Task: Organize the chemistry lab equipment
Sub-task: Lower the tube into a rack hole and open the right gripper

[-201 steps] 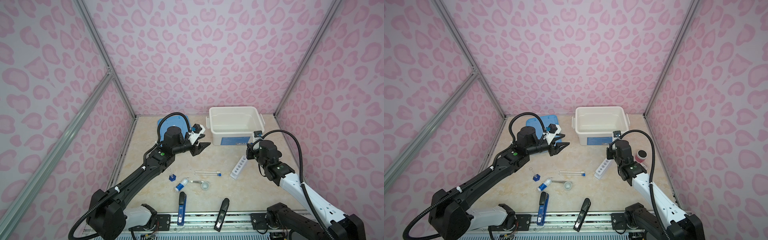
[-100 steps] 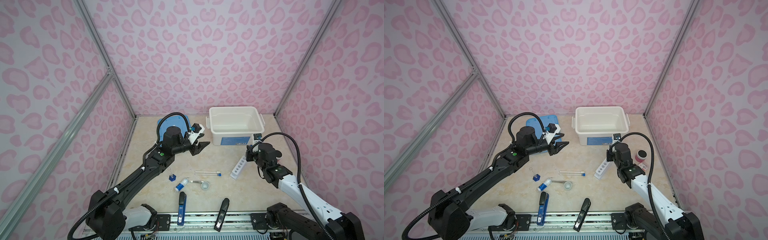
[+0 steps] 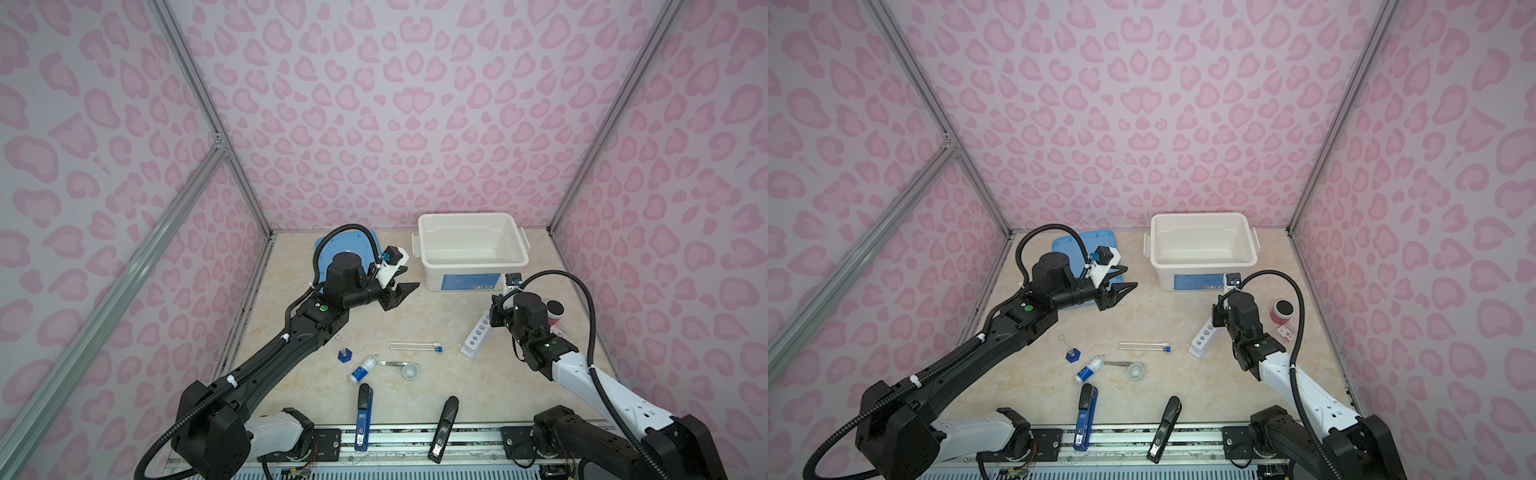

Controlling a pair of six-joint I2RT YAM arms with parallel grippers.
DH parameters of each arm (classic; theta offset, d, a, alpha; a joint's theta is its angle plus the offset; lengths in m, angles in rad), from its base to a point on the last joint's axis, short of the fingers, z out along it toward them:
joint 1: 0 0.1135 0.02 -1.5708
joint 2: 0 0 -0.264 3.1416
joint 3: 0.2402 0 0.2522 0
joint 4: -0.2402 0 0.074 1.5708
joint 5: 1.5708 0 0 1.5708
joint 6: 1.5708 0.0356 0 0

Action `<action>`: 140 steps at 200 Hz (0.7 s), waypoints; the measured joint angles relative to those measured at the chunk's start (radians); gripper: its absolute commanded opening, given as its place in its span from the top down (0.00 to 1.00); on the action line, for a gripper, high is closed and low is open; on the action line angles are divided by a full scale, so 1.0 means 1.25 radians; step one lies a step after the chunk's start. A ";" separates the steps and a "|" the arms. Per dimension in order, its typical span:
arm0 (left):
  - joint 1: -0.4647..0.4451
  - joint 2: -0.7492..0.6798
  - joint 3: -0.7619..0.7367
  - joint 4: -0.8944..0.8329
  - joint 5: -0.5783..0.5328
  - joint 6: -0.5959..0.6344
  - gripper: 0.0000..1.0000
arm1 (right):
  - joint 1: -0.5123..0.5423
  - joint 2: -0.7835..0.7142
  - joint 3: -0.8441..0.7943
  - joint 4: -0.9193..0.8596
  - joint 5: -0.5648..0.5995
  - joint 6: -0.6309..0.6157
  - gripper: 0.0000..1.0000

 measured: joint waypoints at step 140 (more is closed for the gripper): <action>0.000 0.025 0.042 -0.028 0.000 0.000 0.40 | 0.003 -0.005 -0.035 0.051 -0.001 -0.002 0.74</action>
